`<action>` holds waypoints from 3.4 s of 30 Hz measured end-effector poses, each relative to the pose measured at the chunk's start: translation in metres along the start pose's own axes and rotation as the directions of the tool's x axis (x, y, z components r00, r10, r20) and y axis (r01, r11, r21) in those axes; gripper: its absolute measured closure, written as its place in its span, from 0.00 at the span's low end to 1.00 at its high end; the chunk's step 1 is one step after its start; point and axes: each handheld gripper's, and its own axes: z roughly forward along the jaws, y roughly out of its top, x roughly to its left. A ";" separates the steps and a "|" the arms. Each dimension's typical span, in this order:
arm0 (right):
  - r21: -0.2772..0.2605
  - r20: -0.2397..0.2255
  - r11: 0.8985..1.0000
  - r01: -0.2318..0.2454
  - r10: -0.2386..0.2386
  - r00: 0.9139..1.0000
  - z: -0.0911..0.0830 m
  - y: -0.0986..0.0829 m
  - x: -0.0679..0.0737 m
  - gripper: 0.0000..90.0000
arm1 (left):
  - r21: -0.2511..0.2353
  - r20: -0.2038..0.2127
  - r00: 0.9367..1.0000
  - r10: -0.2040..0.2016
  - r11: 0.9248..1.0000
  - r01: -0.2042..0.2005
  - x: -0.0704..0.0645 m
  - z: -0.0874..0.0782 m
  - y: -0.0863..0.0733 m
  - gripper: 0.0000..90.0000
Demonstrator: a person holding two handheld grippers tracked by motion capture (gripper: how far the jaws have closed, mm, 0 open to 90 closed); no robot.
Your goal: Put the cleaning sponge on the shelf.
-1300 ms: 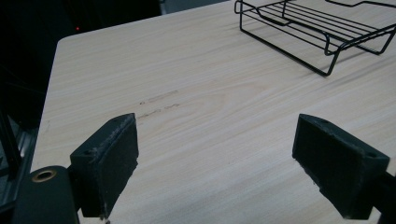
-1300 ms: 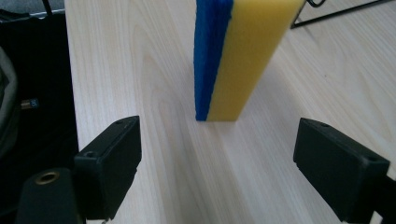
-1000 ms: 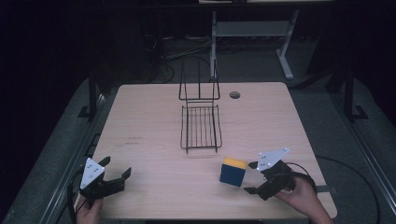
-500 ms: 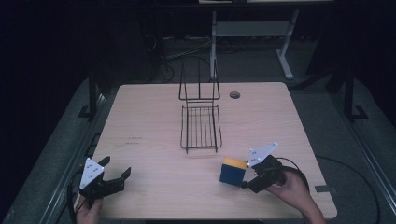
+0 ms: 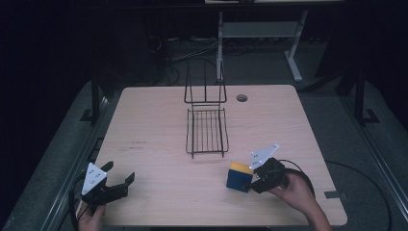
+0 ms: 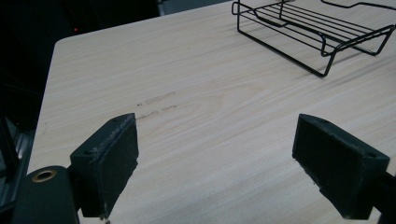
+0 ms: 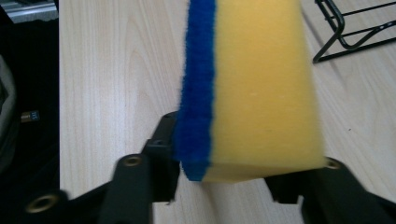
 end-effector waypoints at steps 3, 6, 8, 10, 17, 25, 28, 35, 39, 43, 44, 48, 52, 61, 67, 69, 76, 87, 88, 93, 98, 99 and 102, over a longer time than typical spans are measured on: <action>0.006 -0.008 1.000 0.015 -0.015 1.000 0.000 0.002 0.000 0.63 | -0.001 -0.001 1.000 0.001 1.000 -0.001 0.001 0.000 0.000 0.15; 0.010 -0.015 1.000 0.028 -0.028 1.000 0.000 0.005 -0.001 0.63 | 0.000 -0.002 1.000 -0.002 1.000 0.002 0.001 0.000 0.000 0.15; 0.011 -0.022 1.000 0.027 -0.027 0.999 0.000 0.007 -0.003 0.63 | 0.000 -0.001 1.000 -0.002 1.000 0.002 0.001 -0.001 0.000 0.15; 0.009 -0.026 1.000 0.027 -0.027 0.999 -0.001 0.009 -0.004 0.63 | -0.002 -0.002 1.000 -0.001 1.000 0.001 0.001 -0.001 0.000 0.15; 0.002 -0.034 0.999 0.042 -0.042 0.999 -0.005 0.021 -0.011 0.64 | -0.003 -0.003 1.000 -0.004 1.000 0.004 0.001 -0.001 0.000 0.15; -0.004 -0.042 0.998 0.057 -0.057 0.997 -0.006 0.034 -0.021 0.64 | -0.002 -0.004 1.000 -0.008 1.000 0.008 0.002 -0.001 0.000 0.15; -0.007 -0.046 0.998 0.064 -0.064 0.997 -0.007 0.039 -0.025 0.64 | -0.005 -0.004 1.000 -0.011 1.000 0.011 0.001 -0.001 0.000 0.15; -0.006 -0.048 0.997 0.072 -0.072 0.996 -0.009 0.050 -0.033 0.64 | -0.003 0.000 1.000 -0.003 1.000 0.003 0.001 0.000 0.000 0.15; -0.016 -0.052 0.997 0.078 -0.079 0.996 -0.009 0.056 -0.038 0.64 | -0.002 -0.001 1.000 -0.005 1.000 0.005 0.001 0.000 0.000 0.15; -0.013 -0.055 0.996 0.086 -0.087 0.995 -0.008 0.062 -0.043 0.64 | -0.003 -0.002 1.000 -0.004 1.000 0.004 0.001 0.000 0.000 0.15; -0.012 -0.059 0.996 0.087 -0.087 0.994 -0.008 0.063 -0.044 0.64 | -0.002 -0.002 1.000 -0.005 1.000 0.005 0.001 0.000 0.000 0.15; -0.020 -0.061 0.996 0.087 -0.088 0.994 -0.007 0.066 -0.047 0.64 | -0.004 -0.002 1.000 -0.010 1.000 0.010 0.001 0.000 0.000 0.15; -0.015 -0.060 0.996 0.091 -0.091 0.994 -0.007 0.071 -0.051 0.64 | -0.003 0.001 1.000 -0.006 1.000 0.006 0.001 0.001 0.000 0.15; -0.032 -0.056 0.995 0.092 -0.094 0.994 -0.010 0.084 -0.063 0.64 | -0.002 -0.001 1.000 -0.007 1.000 0.007 0.000 0.001 0.000 0.15; -0.022 -0.059 0.995 0.099 -0.100 0.993 -0.007 0.092 -0.070 0.64 | -0.001 -0.003 1.000 -0.006 1.000 0.006 0.001 0.001 0.000 0.15; -0.028 -0.058 0.995 0.100 -0.101 0.993 -0.006 0.094 -0.073 0.64 | -0.001 -0.003 1.000 -0.006 1.000 0.006 0.001 0.001 0.000 0.15; -0.013 -0.062 0.995 0.097 -0.098 0.993 -0.003 0.102 -0.082 0.64 | -0.003 -0.005 1.000 -0.010 1.000 0.010 0.001 0.000 0.000 0.15; -0.039 -0.060 0.995 0.087 -0.089 0.994 -0.003 0.113 -0.099 0.64 | -0.002 -0.004 1.000 -0.009 1.000 0.009 0.001 0.000 0.000 0.15; -0.037 -0.057 0.995 0.087 -0.089 0.994 -0.003 0.113 -0.101 0.64 | -0.002 -0.004 1.000 -0.009 1.000 0.009 0.002 0.000 0.000 0.15; -0.054 -0.062 0.995 0.080 -0.083 0.995 -0.001 0.117 -0.112 0.64 | 0.000 -0.006 1.000 -0.010 1.000 0.010 0.002 0.000 -0.001 0.15; -0.059 -0.061 0.996 0.073 -0.076 0.995 0.001 0.120 -0.120 0.64 | -0.001 -0.007 1.000 -0.012 1.000 0.012 0.002 0.000 -0.001 0.15; -0.064 -0.061 0.996 0.069 -0.073 0.995 0.001 0.121 -0.121 0.64 | -0.002 -0.007 1.000 -0.013 1.000 0.013 0.002 0.000 -0.001 0.15; -0.062 -0.057 0.996 0.067 -0.070 0.996 0.005 0.119 -0.125 0.64 | -0.001 -0.007 1.000 -0.014 1.000 0.014 0.002 0.000 -0.001 0.15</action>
